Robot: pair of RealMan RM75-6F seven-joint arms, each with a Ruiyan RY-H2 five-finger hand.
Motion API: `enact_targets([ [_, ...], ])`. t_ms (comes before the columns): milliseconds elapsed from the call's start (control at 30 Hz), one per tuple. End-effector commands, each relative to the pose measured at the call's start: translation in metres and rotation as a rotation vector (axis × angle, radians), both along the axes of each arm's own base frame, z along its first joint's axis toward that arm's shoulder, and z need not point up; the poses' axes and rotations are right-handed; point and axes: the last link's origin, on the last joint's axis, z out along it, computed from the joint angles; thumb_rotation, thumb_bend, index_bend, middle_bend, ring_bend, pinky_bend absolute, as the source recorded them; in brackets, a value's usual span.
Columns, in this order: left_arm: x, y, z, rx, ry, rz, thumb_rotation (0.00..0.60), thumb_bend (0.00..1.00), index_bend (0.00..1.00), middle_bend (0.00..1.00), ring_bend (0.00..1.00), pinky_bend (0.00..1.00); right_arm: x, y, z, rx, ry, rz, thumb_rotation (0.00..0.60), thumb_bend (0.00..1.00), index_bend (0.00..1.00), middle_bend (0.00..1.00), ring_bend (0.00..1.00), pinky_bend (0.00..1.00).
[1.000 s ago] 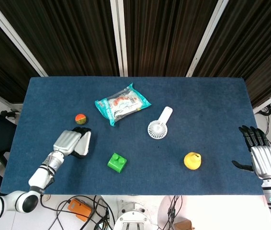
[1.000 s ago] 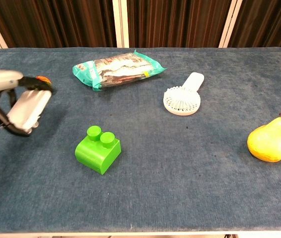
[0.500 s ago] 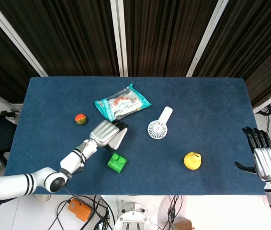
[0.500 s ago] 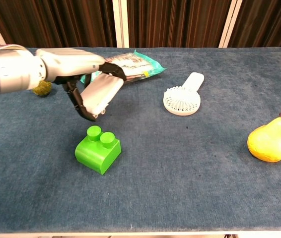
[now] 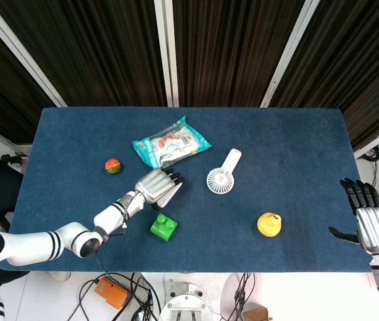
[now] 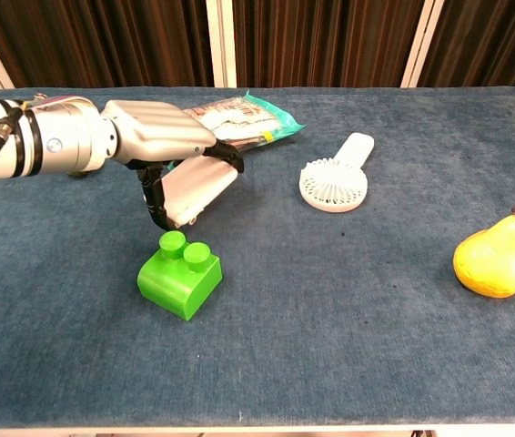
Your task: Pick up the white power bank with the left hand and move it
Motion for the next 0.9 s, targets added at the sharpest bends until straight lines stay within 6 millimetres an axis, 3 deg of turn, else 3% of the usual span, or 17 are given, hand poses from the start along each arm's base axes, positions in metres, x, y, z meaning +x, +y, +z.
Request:
enact_targets([
  [33, 0.001, 0.002, -0.002, -0.015, 0.045, -0.051, 0.6, 0.03, 0.33, 0.31, 0.23, 0.33, 0.0, 0.0, -0.001, 0.001, 0.0, 0.0, 0.6, 0.13, 0.0, 0.11, 0.0, 0.08],
  [133, 0.001, 0.003, -0.003, -0.026, 0.073, -0.078, 0.6, 0.03, 0.3, 0.26, 0.19, 0.29, 0.001, 0.001, -0.001, 0.0, -0.001, -0.003, 0.6, 0.13, 0.0, 0.11, 0.0, 0.08],
  [333, 0.001, 0.002, -0.004, -0.042, 0.089, -0.081, 0.6, 0.02, 0.1, 0.08, 0.02, 0.14, 0.001, 0.002, -0.001, -0.005, -0.003, -0.007, 0.6, 0.13, 0.0, 0.11, 0.0, 0.08],
  [600, 0.008, -0.004, 0.006, -0.026, 0.05, -0.087, 0.6, 0.01, 0.03, 0.03, 0.0, 0.08, 0.002, 0.002, 0.002, -0.016, -0.004, 0.001, 0.6, 0.13, 0.0, 0.11, 0.0, 0.08],
  [767, 0.013, -0.004, 0.044, 0.064, -0.123, -0.022, 0.6, 0.01, 0.03, 0.03, 0.0, 0.08, 0.001, 0.003, 0.003, -0.013, -0.008, -0.001, 0.6, 0.13, 0.0, 0.11, 0.0, 0.08],
  [900, -0.005, -0.001, 0.089, 0.19, -0.271, 0.088, 0.6, 0.0, 0.03, 0.03, 0.0, 0.08, 0.003, 0.001, 0.006, -0.01, -0.014, 0.006, 0.6, 0.13, 0.0, 0.11, 0.0, 0.08],
])
